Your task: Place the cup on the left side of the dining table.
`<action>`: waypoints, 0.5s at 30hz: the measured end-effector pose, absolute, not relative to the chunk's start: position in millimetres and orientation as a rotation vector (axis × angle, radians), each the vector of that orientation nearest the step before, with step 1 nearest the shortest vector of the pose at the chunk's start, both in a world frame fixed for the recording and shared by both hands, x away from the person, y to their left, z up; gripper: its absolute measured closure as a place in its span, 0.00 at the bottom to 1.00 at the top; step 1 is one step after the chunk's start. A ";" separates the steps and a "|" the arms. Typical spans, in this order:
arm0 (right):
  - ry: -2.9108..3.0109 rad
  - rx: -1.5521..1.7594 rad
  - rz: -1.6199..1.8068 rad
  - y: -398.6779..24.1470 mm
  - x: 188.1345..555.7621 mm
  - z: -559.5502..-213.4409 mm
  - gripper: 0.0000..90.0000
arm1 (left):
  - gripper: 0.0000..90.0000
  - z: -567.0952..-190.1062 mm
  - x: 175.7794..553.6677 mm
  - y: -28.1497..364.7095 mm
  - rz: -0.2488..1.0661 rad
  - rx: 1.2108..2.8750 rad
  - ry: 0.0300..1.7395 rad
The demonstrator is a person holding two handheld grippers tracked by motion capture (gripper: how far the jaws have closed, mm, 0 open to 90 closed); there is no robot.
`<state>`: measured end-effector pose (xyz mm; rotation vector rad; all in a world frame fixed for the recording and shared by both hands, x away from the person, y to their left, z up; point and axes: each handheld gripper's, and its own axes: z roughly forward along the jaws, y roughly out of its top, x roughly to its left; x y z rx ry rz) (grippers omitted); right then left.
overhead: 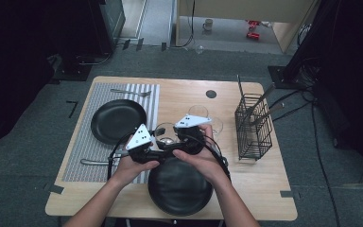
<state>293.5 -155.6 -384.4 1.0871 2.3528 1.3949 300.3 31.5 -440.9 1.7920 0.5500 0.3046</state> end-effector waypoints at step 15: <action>2.261 1.086 1.437 -179.8 279.4 -374.9 0.14 | 0.24 -448.6 305.8 59.6 0.348 1.785 0.628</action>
